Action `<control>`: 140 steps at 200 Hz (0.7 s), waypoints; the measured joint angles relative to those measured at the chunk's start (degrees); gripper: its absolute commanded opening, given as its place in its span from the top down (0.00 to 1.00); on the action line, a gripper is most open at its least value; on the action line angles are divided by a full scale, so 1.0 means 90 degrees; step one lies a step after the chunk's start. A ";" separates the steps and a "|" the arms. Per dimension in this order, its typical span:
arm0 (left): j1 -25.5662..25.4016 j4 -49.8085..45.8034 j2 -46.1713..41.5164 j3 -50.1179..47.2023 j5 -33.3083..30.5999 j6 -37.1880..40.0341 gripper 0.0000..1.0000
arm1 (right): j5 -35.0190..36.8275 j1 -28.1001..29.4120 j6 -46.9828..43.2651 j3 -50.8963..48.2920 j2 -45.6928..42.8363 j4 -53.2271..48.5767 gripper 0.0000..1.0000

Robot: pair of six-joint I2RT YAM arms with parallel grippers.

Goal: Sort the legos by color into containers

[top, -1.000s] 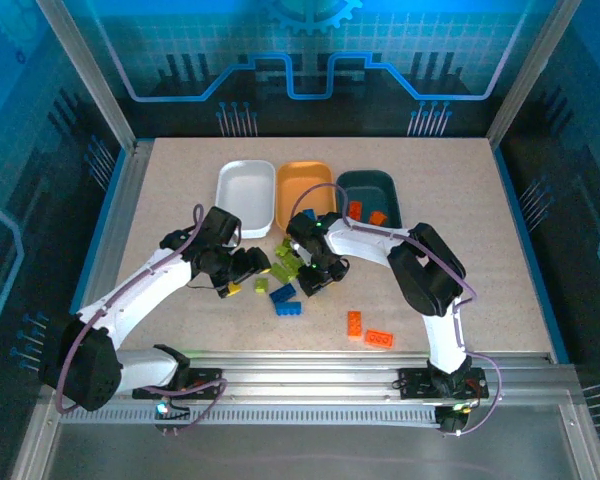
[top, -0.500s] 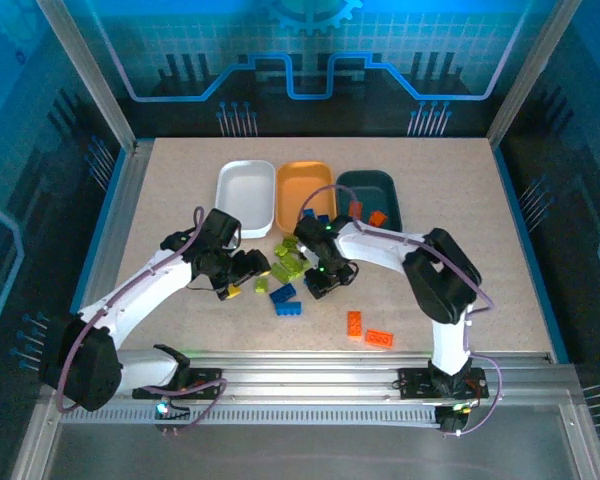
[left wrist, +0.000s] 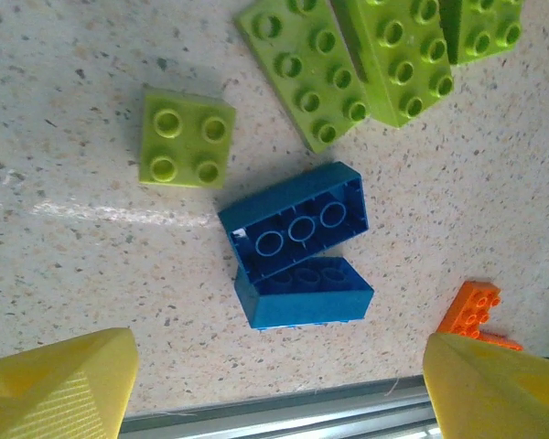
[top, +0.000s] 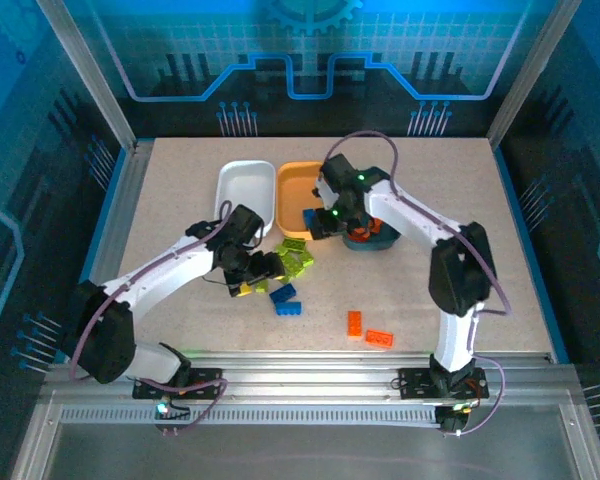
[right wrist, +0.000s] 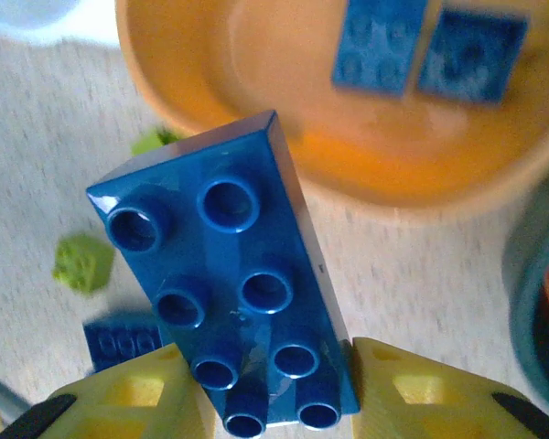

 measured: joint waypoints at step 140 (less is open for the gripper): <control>-0.1333 -0.0612 0.1651 0.0979 -0.0549 0.0442 0.04 | -0.0092 -0.0255 0.0075 0.1042 0.0345 -0.0476 0.27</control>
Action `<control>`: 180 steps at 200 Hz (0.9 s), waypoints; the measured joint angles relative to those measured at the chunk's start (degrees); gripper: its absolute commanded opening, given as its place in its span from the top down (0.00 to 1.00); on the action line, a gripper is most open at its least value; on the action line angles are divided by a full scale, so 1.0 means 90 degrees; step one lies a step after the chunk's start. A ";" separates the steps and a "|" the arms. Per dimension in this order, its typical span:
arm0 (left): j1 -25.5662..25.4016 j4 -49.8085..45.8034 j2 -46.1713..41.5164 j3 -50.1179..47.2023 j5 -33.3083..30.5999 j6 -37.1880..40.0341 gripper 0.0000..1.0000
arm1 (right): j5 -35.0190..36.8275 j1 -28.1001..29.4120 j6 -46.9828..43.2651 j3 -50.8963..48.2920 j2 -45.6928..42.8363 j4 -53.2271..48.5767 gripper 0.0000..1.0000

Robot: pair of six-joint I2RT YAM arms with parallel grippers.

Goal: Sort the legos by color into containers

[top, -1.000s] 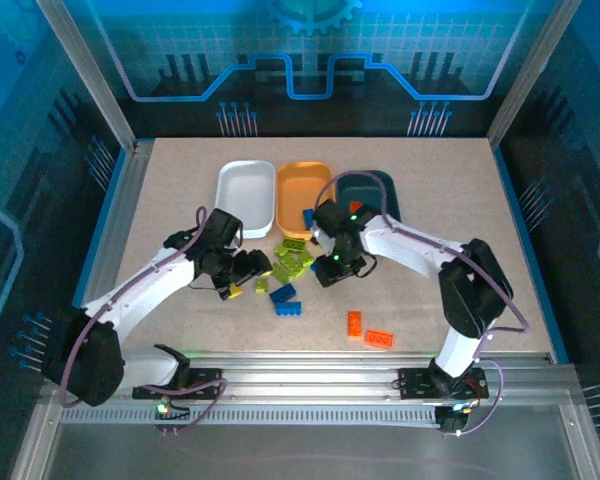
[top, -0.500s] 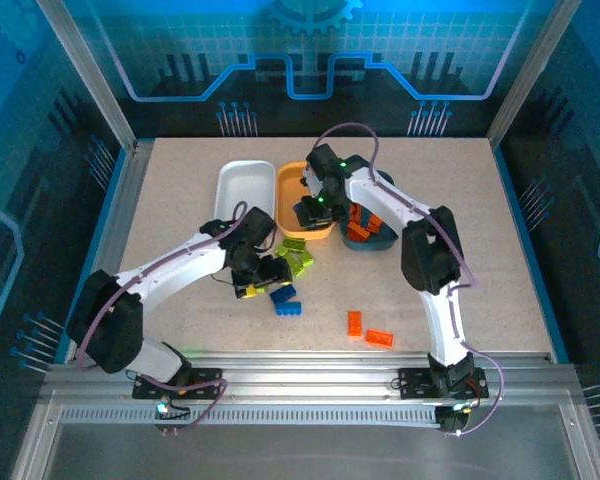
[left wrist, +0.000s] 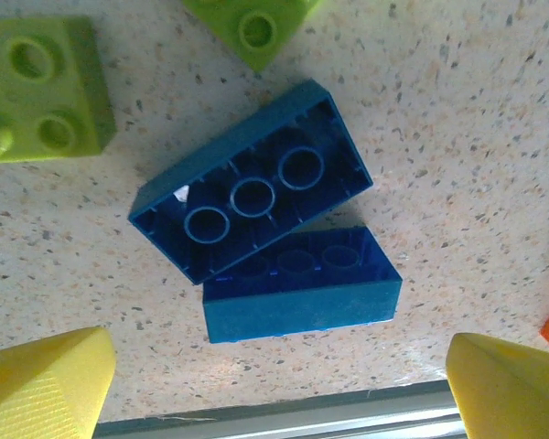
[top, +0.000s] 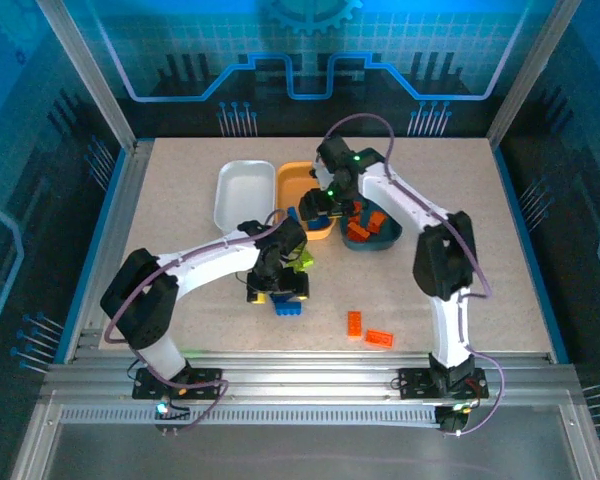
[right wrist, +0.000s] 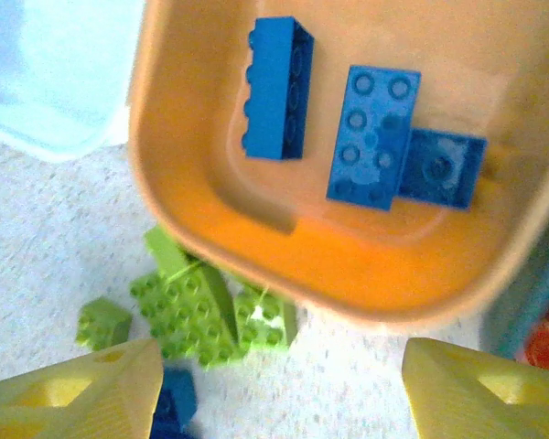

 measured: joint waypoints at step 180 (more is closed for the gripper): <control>-0.0459 0.0223 0.1076 0.0204 -0.0126 -0.0172 0.37 | -0.0172 -0.0566 0.0260 -0.3721 -0.3436 0.0267 0.26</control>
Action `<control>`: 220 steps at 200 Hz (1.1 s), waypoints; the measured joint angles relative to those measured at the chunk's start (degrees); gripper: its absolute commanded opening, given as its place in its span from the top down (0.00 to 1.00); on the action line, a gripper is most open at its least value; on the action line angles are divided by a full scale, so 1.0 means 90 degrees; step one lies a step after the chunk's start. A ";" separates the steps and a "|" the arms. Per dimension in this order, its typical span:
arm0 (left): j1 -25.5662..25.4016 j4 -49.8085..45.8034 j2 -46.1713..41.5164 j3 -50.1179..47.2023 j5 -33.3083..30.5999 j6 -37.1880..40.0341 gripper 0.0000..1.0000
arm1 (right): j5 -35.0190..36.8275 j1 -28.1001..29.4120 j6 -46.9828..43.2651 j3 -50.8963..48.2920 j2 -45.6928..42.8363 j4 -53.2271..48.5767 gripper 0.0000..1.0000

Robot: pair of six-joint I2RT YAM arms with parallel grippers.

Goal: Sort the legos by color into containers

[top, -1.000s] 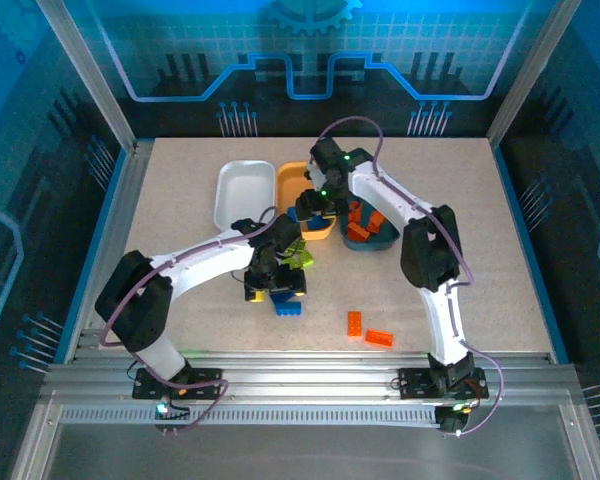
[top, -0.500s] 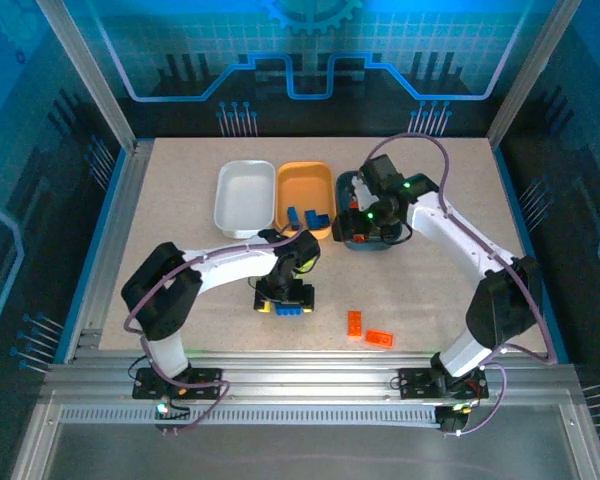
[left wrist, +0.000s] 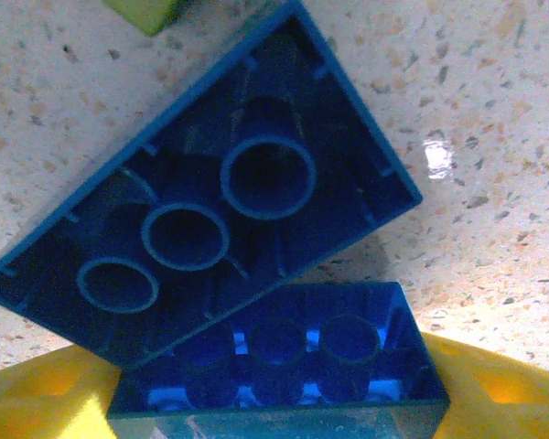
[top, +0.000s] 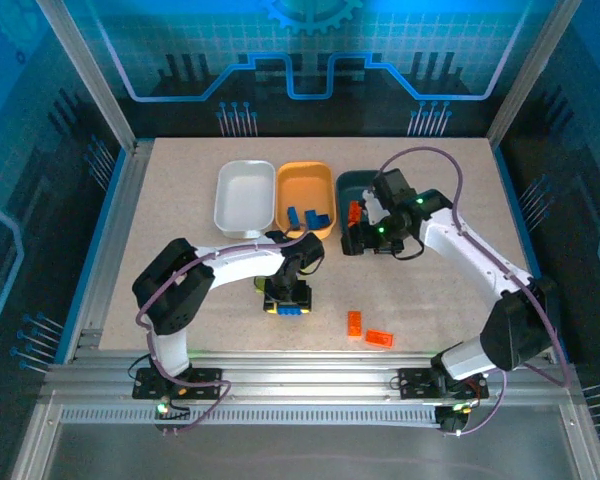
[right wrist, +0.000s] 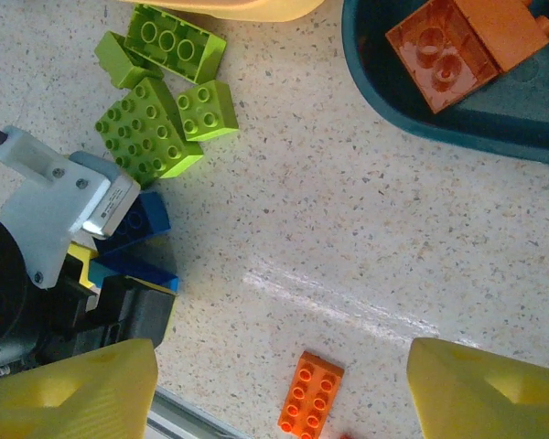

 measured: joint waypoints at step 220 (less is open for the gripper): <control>0.2135 -0.1506 0.2540 0.6108 0.0253 0.1076 0.40 | -0.0107 -0.0136 0.0816 -0.2708 -0.2132 -0.0988 0.26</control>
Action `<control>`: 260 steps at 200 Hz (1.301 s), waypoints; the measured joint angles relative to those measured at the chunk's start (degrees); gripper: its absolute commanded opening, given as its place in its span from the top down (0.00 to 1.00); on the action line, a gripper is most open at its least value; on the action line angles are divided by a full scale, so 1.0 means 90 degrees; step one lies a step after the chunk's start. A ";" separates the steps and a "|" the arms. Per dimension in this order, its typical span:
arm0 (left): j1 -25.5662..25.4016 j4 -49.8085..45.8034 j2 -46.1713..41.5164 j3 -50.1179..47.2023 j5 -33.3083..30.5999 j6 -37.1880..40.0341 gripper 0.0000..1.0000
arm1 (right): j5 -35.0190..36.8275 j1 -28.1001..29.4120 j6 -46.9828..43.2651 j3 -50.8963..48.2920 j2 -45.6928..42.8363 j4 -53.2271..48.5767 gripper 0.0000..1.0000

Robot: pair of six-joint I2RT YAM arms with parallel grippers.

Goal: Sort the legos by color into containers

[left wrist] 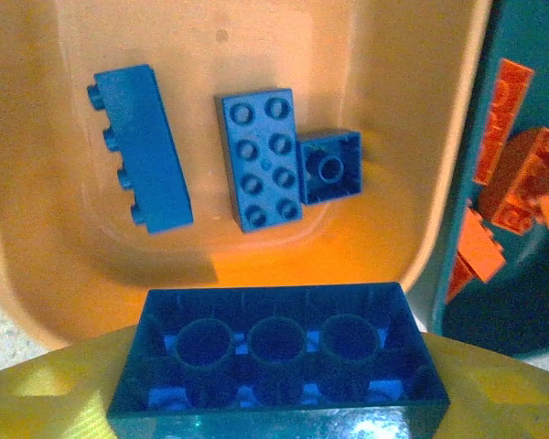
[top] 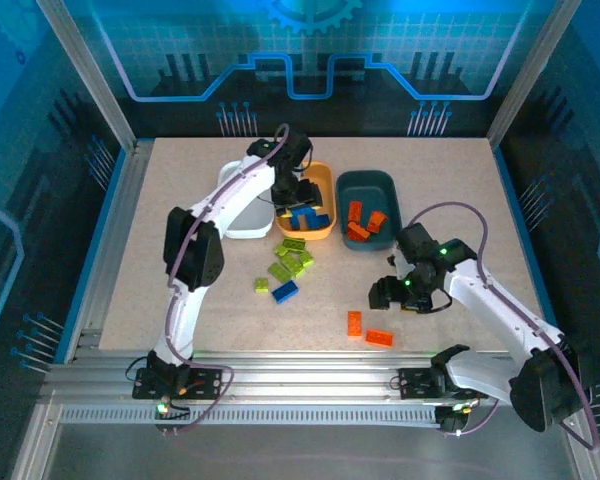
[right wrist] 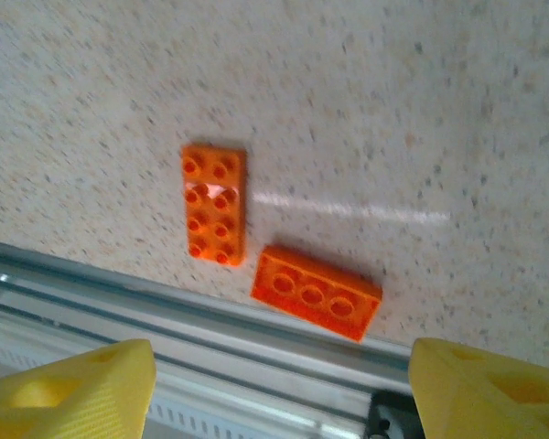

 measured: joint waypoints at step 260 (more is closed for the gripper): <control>0.0321 0.0316 -0.2154 -0.1938 0.0277 0.0056 0.03 | 0.0277 0.1800 0.0279 0.0758 0.3361 0.1192 0.36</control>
